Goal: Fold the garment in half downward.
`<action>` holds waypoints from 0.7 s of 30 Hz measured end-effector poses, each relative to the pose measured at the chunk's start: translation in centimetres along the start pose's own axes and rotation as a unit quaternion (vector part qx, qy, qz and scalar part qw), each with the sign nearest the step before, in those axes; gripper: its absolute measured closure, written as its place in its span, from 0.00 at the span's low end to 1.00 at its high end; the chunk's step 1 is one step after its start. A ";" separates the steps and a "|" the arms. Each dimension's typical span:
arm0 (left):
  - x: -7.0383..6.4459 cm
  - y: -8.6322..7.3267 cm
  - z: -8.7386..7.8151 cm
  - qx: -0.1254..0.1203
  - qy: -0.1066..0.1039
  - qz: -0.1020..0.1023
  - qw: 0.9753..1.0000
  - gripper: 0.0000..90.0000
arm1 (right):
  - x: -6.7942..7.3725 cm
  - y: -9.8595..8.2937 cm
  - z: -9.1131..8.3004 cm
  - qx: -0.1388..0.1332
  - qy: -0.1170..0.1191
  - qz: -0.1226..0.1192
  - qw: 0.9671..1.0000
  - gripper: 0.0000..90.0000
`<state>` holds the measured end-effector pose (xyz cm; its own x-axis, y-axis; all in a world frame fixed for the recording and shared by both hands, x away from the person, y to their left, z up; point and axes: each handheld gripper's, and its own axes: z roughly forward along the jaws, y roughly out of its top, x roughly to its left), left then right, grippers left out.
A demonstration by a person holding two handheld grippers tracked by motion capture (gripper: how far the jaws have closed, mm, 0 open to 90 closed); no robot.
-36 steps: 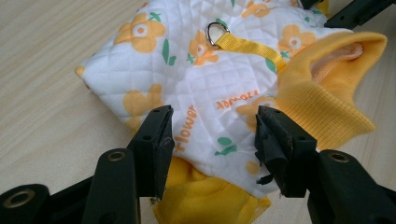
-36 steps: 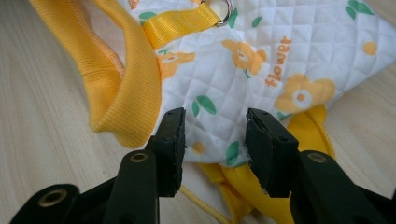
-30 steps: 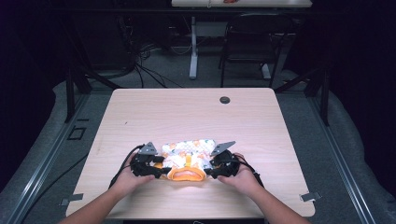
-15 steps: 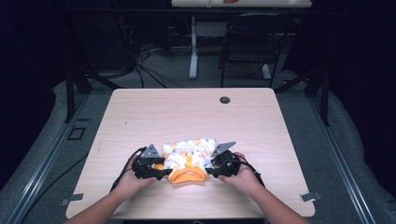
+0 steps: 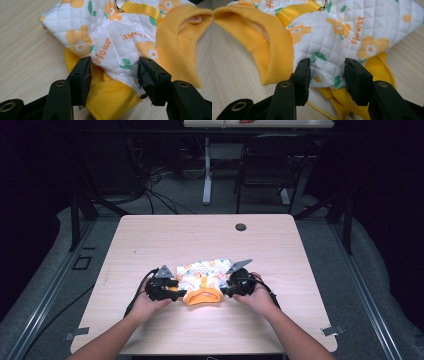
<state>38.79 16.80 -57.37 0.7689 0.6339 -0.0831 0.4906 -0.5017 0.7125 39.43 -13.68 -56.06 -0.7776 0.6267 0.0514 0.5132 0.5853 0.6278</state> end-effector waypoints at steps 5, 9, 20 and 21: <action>0.7 -0.1 0.3 -0.011 -0.002 -0.006 1.000 0.53 | -0.7 0.0 0.3 -0.012 -0.001 0.010 1.000 0.62; 0.9 -0.1 0.4 -0.018 -0.004 -0.011 1.000 0.53 | -0.8 0.0 0.5 -0.021 -0.004 0.014 1.000 0.62; 1.2 -0.1 0.6 -0.025 0.005 -0.015 1.000 0.54 | -1.2 0.4 0.9 -0.022 -0.013 0.019 0.999 0.62; 1.2 -0.1 0.7 -0.026 0.005 -0.017 1.000 0.54 | -1.2 0.4 0.9 -0.024 -0.015 0.019 0.999 0.62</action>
<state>39.90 17.19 -58.01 0.7482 0.6559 -0.1003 0.4932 -0.4487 0.7452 40.93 -13.70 -56.56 -0.7462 0.6635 0.0538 0.5240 0.5356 0.6622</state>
